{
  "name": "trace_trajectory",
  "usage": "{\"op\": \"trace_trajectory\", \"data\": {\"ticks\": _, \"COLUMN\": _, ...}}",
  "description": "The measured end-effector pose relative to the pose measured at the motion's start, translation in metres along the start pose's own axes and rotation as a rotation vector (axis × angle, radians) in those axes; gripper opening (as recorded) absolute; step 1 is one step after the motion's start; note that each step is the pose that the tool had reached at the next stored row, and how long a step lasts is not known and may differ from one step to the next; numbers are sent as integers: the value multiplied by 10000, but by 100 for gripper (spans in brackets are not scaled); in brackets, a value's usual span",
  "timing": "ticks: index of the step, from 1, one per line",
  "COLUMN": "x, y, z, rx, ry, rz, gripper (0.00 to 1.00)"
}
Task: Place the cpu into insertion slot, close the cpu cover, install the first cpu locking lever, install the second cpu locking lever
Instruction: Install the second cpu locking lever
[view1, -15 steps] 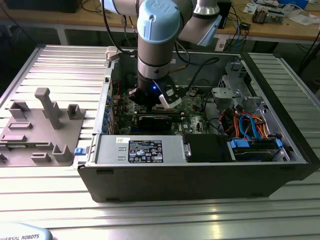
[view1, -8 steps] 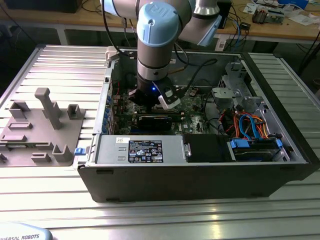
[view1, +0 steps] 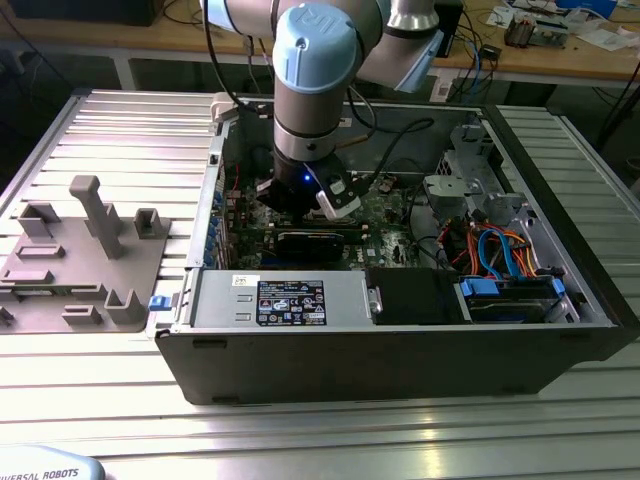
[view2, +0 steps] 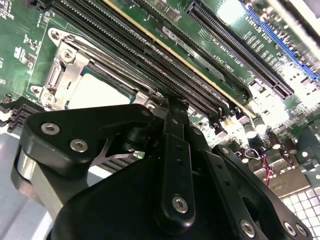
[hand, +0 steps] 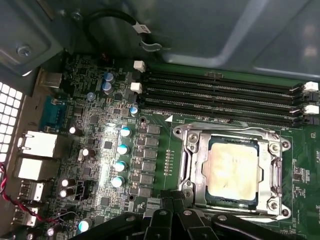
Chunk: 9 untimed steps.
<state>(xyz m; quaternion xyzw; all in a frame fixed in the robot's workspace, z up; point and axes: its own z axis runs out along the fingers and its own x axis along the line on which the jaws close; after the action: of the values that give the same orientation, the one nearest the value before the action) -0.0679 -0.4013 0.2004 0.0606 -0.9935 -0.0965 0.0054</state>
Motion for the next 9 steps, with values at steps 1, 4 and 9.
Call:
{"op": "trace_trajectory", "data": {"ticks": 1, "x": -4, "y": 6, "z": -23, "rx": 3, "ry": 0, "rz": 0, "gripper": 11}}
{"op": "trace_trajectory", "data": {"ticks": 4, "x": -35, "y": 9, "z": -62, "rx": 19, "ry": 12, "rz": 4, "gripper": 11}}
{"op": "trace_trajectory", "data": {"ticks": 9, "x": -228, "y": -1, "z": -77, "rx": 43, "ry": 220, "rz": 42, "gripper": 11}}
